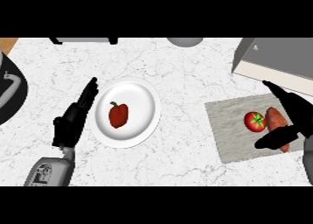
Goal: Pick the tomato from the placemat and place it in the tiered shelf
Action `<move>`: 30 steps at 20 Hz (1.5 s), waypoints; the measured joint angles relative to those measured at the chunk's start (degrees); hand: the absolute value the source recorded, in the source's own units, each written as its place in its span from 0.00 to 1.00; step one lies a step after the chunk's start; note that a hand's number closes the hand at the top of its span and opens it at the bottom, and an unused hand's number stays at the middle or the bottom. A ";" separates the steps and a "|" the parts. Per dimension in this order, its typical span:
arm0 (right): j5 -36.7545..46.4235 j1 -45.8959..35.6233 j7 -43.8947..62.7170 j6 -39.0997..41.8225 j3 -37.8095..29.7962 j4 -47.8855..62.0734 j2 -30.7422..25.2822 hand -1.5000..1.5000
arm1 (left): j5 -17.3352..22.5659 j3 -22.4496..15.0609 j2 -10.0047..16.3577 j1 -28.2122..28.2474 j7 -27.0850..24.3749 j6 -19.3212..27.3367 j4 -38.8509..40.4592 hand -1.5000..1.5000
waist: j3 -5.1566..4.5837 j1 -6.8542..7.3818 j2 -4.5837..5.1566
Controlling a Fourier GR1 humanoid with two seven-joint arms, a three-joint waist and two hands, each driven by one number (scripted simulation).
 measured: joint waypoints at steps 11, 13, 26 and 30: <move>6.54 0.34 -7.07 -2.68 -1.47 7.67 2.17 0.00 | -1.16 1.40 -1.06 0.05 -0.20 -1.30 0.54 0.50 | -0.01 0.00 0.00; 7.38 -0.26 -8.13 -3.12 -1.85 9.44 2.56 0.00 | -1.24 1.80 -1.26 -0.21 0.33 -1.33 0.28 0.50 | 0.00 0.01 0.01; 9.76 -0.29 -11.65 -2.17 -2.56 13.17 4.58 1.00 | -2.64 2.18 -2.77 -0.55 0.04 -1.70 0.94 0.50 | 0.00 -0.06 -0.01; 12.49 0.48 -14.61 -3.10 -0.63 14.88 4.25 1.00 | -3.04 1.90 -2.93 0.18 0.76 -1.71 -0.57 0.50 | -0.15 0.06 -0.12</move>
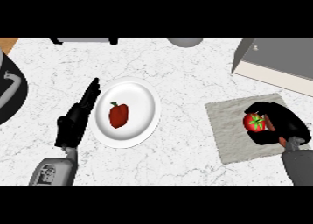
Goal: Pick the tomato from the placemat and place it in the tiered shelf
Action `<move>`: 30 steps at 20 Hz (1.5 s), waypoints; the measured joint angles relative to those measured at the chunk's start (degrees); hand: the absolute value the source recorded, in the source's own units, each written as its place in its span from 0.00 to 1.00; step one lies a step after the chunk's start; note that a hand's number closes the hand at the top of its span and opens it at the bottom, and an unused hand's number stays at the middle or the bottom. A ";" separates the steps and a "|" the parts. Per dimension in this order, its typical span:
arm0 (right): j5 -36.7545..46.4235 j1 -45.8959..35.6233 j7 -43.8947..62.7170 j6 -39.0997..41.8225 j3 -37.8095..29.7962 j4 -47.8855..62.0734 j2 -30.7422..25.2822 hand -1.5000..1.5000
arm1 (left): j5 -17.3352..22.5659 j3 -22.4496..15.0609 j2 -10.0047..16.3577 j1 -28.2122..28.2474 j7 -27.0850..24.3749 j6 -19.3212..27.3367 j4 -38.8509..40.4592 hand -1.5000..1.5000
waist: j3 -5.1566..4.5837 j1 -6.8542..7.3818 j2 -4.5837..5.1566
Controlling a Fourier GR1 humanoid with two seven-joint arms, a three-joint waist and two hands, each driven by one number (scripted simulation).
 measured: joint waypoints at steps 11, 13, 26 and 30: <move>6.54 -0.96 1.28 -6.21 1.95 -0.36 4.74 1.00 | -0.10 0.77 -0.26 -0.38 -0.78 -0.59 1.00 0.50 | -0.12 -0.06 -0.08; 8.87 -2.83 8.64 -7.93 3.94 -0.93 9.59 1.00 | -0.25 0.46 -0.28 -0.32 -0.20 -0.65 0.29 0.50 | -0.04 0.27 -0.04; 8.89 -17.75 36.50 -31.60 16.91 -6.53 18.29 1.00 | -0.11 0.34 -0.59 -0.02 -1.04 -0.98 0.64 0.50 | 0.13 0.65 0.00; 13.07 -21.71 40.80 -32.66 18.81 -11.84 18.45 1.00 | -0.09 0.95 -0.03 -0.42 -0.03 -0.93 0.12 0.50 | 0.12 0.19 -0.11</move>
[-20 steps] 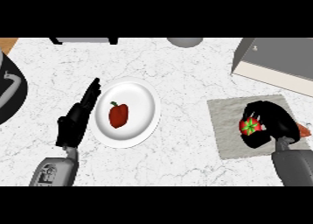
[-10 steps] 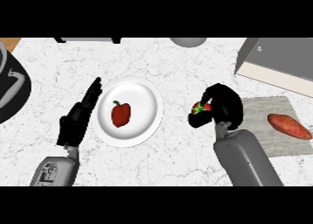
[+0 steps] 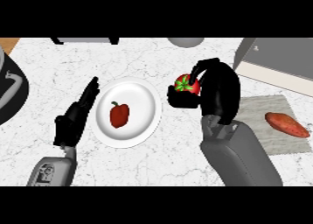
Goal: Pick the tomato from the placemat and place it in the tiered shelf
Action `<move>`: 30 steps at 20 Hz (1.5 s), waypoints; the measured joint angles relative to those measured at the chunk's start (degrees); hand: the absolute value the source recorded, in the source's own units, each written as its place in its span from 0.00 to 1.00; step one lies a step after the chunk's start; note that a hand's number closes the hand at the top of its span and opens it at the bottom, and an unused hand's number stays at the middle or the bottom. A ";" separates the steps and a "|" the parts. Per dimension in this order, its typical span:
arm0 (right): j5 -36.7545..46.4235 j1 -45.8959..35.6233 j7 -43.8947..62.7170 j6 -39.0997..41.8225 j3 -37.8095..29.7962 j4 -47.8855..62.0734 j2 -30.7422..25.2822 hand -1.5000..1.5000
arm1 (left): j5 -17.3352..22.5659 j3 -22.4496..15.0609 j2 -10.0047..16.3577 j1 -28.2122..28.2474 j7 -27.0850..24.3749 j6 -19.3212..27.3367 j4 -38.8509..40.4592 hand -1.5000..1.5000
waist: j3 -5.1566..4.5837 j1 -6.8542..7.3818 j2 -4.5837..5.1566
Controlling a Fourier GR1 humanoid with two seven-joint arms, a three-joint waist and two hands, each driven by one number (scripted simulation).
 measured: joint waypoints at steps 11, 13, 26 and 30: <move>14.20 -9.80 4.72 7.83 -6.48 -7.09 -1.63 1.00 | -0.46 -0.08 -0.57 -0.25 0.31 0.55 0.68 0.50 | -0.03 -0.57 -0.01; 15.71 -11.34 4.52 9.34 -8.51 -8.08 -2.63 1.00 | -0.60 -0.38 -0.84 0.23 0.49 0.72 0.12 0.50 | -0.01 -0.54 -0.02; 18.69 -23.36 0.57 16.41 -22.53 -1.89 -11.01 1.00 | -0.64 -0.23 -0.83 -0.07 -0.32 0.37 0.67 0.50 | 0.01 -0.15 0.18; 18.83 -24.55 -1.26 15.77 -25.70 1.02 -14.05 1.00 | -0.27 -0.17 -0.37 1.05 -0.65 -0.39 -0.21 0.50 | 0.01 -0.04 0.21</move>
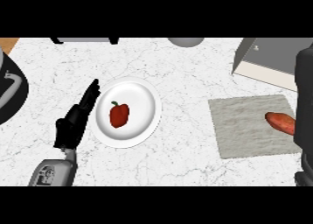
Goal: Pick the tomato from the placemat and place it in the tiered shelf
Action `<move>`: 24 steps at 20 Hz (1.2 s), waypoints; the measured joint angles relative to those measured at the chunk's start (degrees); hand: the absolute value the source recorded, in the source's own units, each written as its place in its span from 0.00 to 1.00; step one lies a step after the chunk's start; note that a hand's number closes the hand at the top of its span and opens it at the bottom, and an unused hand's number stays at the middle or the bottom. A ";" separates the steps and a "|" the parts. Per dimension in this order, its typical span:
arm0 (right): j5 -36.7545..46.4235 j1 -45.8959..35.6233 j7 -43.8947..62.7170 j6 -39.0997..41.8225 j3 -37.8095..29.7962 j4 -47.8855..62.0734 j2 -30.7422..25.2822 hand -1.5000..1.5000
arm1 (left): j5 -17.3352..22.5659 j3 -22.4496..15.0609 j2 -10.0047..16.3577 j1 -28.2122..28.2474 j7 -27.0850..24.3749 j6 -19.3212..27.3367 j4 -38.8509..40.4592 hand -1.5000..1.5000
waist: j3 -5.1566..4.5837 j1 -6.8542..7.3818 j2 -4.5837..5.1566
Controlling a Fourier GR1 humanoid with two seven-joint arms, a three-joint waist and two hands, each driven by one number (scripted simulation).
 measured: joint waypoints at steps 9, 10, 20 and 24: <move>-0.30 -3.00 -5.05 -2.01 -2.98 8.97 -7.00 1.00 | -0.68 -0.07 -0.57 -0.55 0.19 0.78 0.40 0.50 | 0.01 0.09 0.06; -0.28 -3.54 -6.02 -2.79 -3.22 10.74 -7.80 1.00 | -0.65 -0.23 -0.68 -0.62 0.34 0.67 0.24 0.50 | 0.01 0.15 0.09; 1.16 -2.58 -15.38 -12.86 -3.43 23.93 -12.67 1.00 | -0.13 0.35 -0.07 -1.11 -0.34 -0.31 0.86 0.50 | 0.02 0.44 0.20; 1.11 -3.57 -18.38 -19.03 -4.59 30.75 -13.57 1.00 | -0.22 0.23 -0.14 -1.26 0.29 -0.33 0.35 0.50 | 0.03 0.60 0.27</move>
